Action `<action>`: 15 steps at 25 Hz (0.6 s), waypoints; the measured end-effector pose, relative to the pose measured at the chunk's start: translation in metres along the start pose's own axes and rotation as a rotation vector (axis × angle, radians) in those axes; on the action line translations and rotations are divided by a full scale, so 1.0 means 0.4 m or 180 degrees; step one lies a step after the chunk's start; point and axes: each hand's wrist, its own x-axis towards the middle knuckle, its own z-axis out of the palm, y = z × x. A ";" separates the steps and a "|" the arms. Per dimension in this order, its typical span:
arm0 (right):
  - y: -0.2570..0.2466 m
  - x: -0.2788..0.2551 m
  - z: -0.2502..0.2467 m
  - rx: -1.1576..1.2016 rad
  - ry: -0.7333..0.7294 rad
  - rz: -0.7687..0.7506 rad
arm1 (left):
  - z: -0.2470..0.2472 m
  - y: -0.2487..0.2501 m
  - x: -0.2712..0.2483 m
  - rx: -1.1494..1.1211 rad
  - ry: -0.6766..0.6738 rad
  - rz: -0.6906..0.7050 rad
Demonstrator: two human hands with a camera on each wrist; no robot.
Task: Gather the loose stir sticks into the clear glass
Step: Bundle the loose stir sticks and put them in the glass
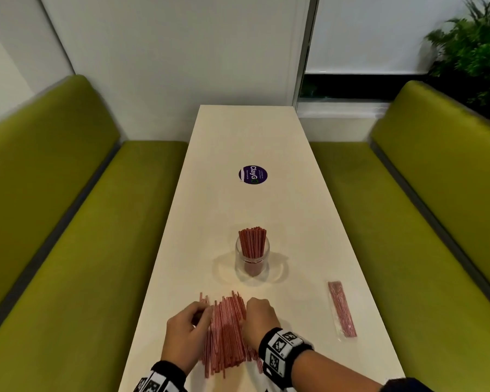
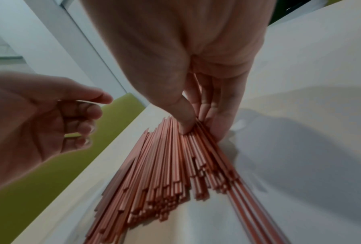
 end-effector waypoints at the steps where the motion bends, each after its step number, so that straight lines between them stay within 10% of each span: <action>1: 0.001 0.003 -0.003 0.0070 -0.0014 0.0035 | 0.001 -0.003 -0.009 -0.0007 -0.0006 -0.0005; 15: 0.040 -0.024 -0.030 0.0826 -0.0028 0.0177 | 0.023 0.041 -0.045 -0.0126 -0.0112 -0.0221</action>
